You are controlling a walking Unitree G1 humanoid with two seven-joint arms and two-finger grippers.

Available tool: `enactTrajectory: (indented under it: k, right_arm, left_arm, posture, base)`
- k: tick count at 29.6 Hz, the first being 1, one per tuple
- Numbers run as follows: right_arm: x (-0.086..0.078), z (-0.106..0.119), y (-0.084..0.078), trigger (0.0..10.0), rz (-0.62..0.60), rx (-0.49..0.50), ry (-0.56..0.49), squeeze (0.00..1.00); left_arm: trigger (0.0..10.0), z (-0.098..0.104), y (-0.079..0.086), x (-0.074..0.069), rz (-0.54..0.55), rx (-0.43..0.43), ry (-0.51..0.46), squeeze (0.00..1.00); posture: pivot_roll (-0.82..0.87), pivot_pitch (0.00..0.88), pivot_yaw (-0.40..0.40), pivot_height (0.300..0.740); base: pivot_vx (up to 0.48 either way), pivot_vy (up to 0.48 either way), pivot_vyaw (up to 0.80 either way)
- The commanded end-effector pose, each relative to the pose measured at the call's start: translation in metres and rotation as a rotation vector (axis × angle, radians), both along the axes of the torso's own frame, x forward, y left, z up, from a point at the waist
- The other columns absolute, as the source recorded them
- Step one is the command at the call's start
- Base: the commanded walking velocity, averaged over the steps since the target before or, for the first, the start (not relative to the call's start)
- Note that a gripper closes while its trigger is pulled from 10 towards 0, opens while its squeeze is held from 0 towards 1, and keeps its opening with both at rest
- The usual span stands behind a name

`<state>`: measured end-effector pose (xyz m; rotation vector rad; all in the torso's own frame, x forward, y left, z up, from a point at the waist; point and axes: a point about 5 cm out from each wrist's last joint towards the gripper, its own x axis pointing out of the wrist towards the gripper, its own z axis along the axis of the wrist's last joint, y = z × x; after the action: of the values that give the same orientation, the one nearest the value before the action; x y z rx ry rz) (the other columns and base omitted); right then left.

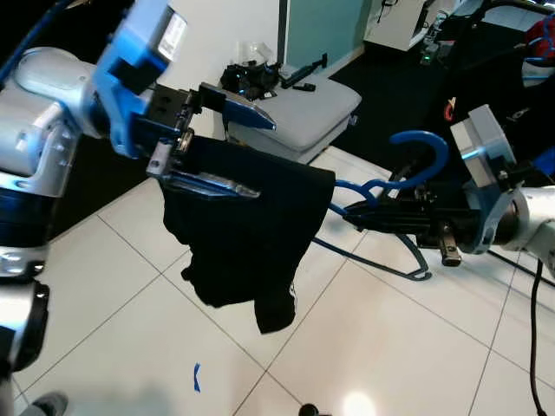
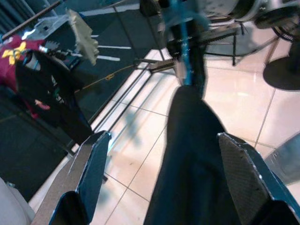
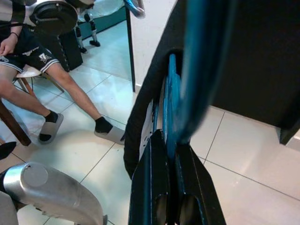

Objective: Hang hanger

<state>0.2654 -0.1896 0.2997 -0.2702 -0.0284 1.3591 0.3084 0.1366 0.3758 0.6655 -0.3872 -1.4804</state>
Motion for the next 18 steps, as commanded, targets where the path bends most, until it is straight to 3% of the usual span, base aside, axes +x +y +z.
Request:
enactTrajectory:
  k: [1, 7, 10, 11, 13, 14, 15, 16, 17, 18]
  right_arm:
    - [-0.005, 0.006, 0.006, 10.0, 0.051, 0.006, -0.024, 0.0]
    - [-0.005, 0.004, 0.007, 10.0, 0.051, 0.0, -0.023, 0.0]
    - [-0.005, 0.002, 0.007, 10.0, 0.048, -0.009, -0.022, 0.0]
    - [-0.005, 0.002, 0.006, 10.0, 0.042, -0.016, -0.023, 0.0]
    - [-0.005, 0.001, 0.006, 10.0, 0.038, -0.023, -0.023, 0.0]
    - [-0.004, 0.0, 0.005, 10.0, 0.033, -0.031, -0.023, 0.0]
    - [-0.004, 0.0, 0.005, 10.0, 0.033, -0.031, -0.023, 0.0]
    - [-0.004, -0.001, 0.005, 10.0, 0.027, -0.044, -0.024, 0.0]
    - [-0.004, -0.001, 0.005, 10.0, 0.027, -0.044, -0.024, 0.0]
    - [-0.003, -0.002, 0.005, 10.0, 0.024, -0.052, -0.025, 0.0]
  left_arm:
    - [10.0, -0.001, -0.005, 0.002, 0.016, 0.013, 0.0, 0.0]
    - [10.0, -0.011, -0.013, 0.008, 0.047, 0.058, 0.036, 0.0]
    - [10.0, -0.018, -0.014, 0.01, 0.064, 0.153, 0.004, 0.0]
    - [8.8, -0.021, -0.014, 0.01, 0.062, 0.189, -0.016, 0.0]
    - [8.8, -0.023, -0.013, 0.01, 0.058, 0.225, -0.032, 0.0]
    - [6.0, -0.027, -0.013, 0.01, 0.059, 0.271, -0.051, 0.0]
    - [6.0, -0.027, -0.013, 0.01, 0.059, 0.271, -0.051, 0.0]
    - [1.9, -0.031, -0.012, 0.01, 0.064, 0.311, -0.068, 0.0]
    - [1.9, -0.031, -0.012, 0.01, 0.064, 0.311, -0.068, 0.0]
    - [0.0, -0.033, -0.012, 0.011, 0.068, 0.334, -0.077, 0.0]
  posture:
    - [0.01, 0.127, 0.024, 0.74]
    - [0.0, 0.127, 0.025, 0.74]
    - [0.0, 0.127, 0.026, 0.74]
    - [0.0, 0.128, 0.028, 0.74]
    - [0.0, 0.128, 0.028, 0.74]
    - [0.0, 0.128, 0.026, 0.74]
    - [0.0, 0.128, 0.026, 0.74]
    - [0.0, 0.127, 0.027, 0.74]
    - [0.0, 0.127, 0.027, 0.74]
    - [0.0, 0.127, 0.027, 0.74]
  base:
    - [0.0, 0.0, 0.0]
    - [0.0, 0.0, 0.0]
    - [0.0, 0.0, 0.0]
    - [0.0, 0.0, 0.0]
    - [0.0, 0.0, 0.0]
    - [0.0, 0.0, 0.0]
    - [0.0, 0.0, 0.0]
    - [0.0, 0.0, 0.0]
    - [0.0, 0.0, 0.0]
    - [0.0, 0.0, 0.0]
